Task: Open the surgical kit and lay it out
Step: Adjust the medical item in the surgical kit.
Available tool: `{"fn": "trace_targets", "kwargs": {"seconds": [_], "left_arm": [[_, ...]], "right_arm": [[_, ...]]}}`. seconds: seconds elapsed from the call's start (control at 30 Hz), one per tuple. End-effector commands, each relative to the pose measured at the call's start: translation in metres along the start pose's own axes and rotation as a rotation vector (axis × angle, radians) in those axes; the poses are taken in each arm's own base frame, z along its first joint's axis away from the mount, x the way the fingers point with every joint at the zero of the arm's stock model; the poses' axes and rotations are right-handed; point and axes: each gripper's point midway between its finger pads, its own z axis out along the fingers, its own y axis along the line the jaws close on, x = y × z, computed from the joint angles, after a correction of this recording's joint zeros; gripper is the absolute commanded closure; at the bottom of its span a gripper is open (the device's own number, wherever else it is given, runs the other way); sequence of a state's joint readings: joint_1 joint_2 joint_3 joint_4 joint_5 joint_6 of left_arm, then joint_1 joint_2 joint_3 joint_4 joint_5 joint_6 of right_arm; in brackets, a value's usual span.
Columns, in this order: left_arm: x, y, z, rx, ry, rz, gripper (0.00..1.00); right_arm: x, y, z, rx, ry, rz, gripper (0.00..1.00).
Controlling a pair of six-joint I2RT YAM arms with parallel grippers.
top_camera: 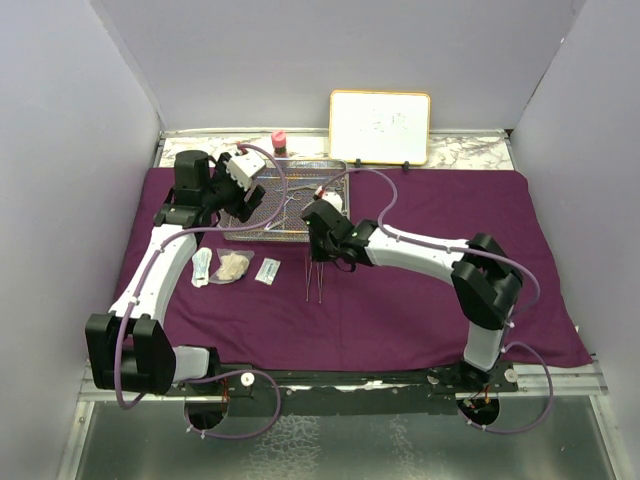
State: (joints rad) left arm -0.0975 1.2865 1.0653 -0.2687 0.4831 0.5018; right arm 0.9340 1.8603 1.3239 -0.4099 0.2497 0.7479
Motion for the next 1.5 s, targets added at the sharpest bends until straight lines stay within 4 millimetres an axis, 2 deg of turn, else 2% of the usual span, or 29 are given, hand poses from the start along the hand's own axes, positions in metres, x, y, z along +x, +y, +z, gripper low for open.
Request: {"fn": "trace_targets", "kwargs": {"seconds": [0.0, 0.2, 0.37, 0.6, 0.7, 0.83, 1.0, 1.13, 1.33, 1.47], "left_arm": [[-0.001, 0.005, -0.015, -0.054, 0.02, -0.017, 0.25], [0.02, 0.006, -0.028, -0.109, 0.111, -0.036, 0.2], [0.043, -0.009, -0.036, -0.087, 0.173, -0.045, 0.17], [0.087, -0.027, -0.044, -0.041, 0.276, -0.077, 0.18], [0.107, -0.03, -0.046, -0.022, 0.32, -0.093, 0.19], [0.132, -0.04, -0.049, 0.031, 0.38, -0.14, 0.19], [0.16, -0.05, -0.05, 0.081, 0.448, -0.148, 0.2], [0.173, -0.052, -0.046, 0.107, 0.492, -0.144, 0.22], [0.185, -0.054, -0.039, 0.138, 0.529, -0.162, 0.33], [0.192, -0.055, -0.034, 0.152, 0.556, -0.187, 0.41]], "right_arm": [[-0.035, 0.024, -0.028, -0.13, -0.141, -0.107, 0.82], [-0.052, 0.037, -0.047, -0.225, -0.216, -0.279, 0.85], [-0.059, 0.038, -0.058, -0.257, -0.254, -0.442, 0.89], [-0.058, 0.039, -0.078, -0.334, -0.298, -0.678, 0.92], [-0.052, 0.04, -0.084, -0.378, -0.303, -0.813, 0.88], [-0.039, 0.024, -0.084, -0.396, -0.25, -0.947, 0.85], [-0.029, 0.004, -0.091, -0.457, -0.24, -0.991, 0.77], [-0.036, -0.008, -0.098, -0.515, -0.229, -0.935, 0.68], [-0.052, -0.021, -0.102, -0.46, -0.251, -0.91, 0.68], [-0.051, -0.025, -0.097, -0.455, -0.228, -0.903, 0.7]]}}
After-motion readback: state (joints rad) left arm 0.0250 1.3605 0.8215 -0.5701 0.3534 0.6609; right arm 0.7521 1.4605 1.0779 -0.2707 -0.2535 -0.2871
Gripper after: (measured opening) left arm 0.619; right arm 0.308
